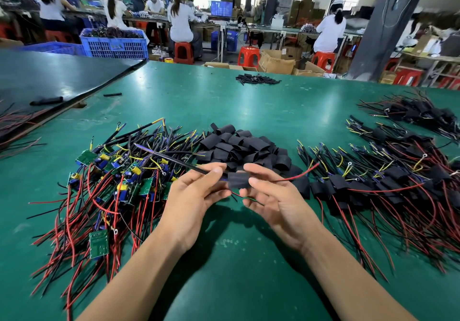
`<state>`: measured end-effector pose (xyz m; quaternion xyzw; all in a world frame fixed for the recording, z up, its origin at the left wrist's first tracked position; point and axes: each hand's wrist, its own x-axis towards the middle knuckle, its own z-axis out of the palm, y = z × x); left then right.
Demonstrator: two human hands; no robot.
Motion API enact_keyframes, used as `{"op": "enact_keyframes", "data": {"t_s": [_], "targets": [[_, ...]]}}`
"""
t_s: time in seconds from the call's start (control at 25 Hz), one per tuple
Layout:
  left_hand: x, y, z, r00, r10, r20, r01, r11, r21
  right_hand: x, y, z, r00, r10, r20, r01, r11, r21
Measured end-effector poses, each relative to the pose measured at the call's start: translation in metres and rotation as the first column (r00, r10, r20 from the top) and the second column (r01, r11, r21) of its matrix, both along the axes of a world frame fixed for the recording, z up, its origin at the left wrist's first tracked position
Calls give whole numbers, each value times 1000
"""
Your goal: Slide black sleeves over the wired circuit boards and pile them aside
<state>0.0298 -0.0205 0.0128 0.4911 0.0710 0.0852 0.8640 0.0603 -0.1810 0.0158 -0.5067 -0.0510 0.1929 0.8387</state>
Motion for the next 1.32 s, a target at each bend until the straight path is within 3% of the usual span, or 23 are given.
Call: {"op": "enact_keyframes", "data": {"t_s": [0.2,0.44,0.56,0.64,0.72,0.8,0.92,1.0,1.12,1.24,1.32], "targets": [[-2,1,-2,1000,12,2,-12,974,228,-1,1,-1,992,100,-79,-111,982,-155],[1,5,0,998,60,36,-66,981,185,-5,1,1,938,292,-186,-325,928,-180],[1,3,0,992,95,79,-109,976,188,-4,5,5,961,204,-188,-209,978,-10],[3,3,-1,990,130,54,-138,969,206,0,3,9,970,73,-231,-33,985,172],[4,4,-2,983,183,5,-180,958,222,6,-4,12,960,-75,-269,165,931,326],[4,5,-4,980,195,-34,-176,938,297,11,-15,12,926,-217,-310,330,863,383],[2,3,-10,989,149,-23,-114,838,534,17,-29,8,844,-385,-373,513,781,355],[-1,0,-12,992,124,6,-91,694,714,18,-32,3,813,-430,-394,562,758,332],[-4,-6,-14,994,97,56,-99,519,849,19,-31,-3,812,-447,-376,560,779,282],[-4,-10,-16,987,127,100,-149,487,860,20,-22,-6,833,-486,-266,526,844,104],[-4,-8,-16,971,198,135,-216,478,851,19,-12,-9,866,-492,-86,488,870,-70]]}}
